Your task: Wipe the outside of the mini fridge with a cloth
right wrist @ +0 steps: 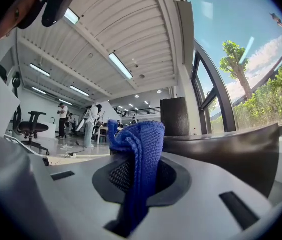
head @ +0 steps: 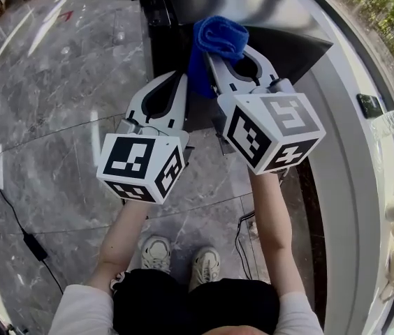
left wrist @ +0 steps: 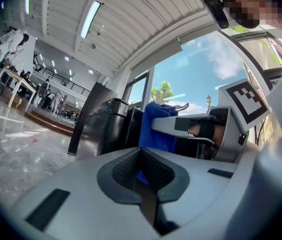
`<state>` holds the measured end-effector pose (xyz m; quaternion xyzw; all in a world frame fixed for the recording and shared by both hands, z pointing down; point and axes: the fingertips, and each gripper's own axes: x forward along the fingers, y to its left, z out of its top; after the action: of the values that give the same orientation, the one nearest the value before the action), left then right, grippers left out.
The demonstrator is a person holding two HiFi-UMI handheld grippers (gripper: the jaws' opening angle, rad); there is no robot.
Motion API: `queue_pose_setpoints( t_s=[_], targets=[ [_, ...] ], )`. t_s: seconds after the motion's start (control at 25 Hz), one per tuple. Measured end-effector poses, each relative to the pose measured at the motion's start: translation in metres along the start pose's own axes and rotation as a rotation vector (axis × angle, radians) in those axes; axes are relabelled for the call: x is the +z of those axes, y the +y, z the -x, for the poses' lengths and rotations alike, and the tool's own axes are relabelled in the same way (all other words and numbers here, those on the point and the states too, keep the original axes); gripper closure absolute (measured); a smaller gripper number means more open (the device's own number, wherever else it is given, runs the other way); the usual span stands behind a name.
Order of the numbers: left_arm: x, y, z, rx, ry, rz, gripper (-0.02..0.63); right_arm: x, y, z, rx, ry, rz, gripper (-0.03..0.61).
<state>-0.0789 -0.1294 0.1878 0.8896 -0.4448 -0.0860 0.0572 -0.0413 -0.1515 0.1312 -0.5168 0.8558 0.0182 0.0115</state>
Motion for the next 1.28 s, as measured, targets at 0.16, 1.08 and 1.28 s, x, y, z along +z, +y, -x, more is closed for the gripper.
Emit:
queue_pose_setpoints(
  t_s=[0.16,1.08,1.28],
  targets=[
    [-0.005,-0.014,-0.012,-0.034,0.009,-0.006,0.609,-0.001,-0.015,0.005,-0.024,0.006,0.020,0.526],
    [-0.050,-0.101,-0.089,-0.190,0.052,-0.030,0.609,0.005,-0.162,0.063,-0.264,-0.022,0.060,0.526],
    [-0.048,-0.133,-0.121,-0.260,0.032,-0.001,0.609,0.003,-0.195,0.077,-0.325,-0.022,0.070,0.526]
  ],
)
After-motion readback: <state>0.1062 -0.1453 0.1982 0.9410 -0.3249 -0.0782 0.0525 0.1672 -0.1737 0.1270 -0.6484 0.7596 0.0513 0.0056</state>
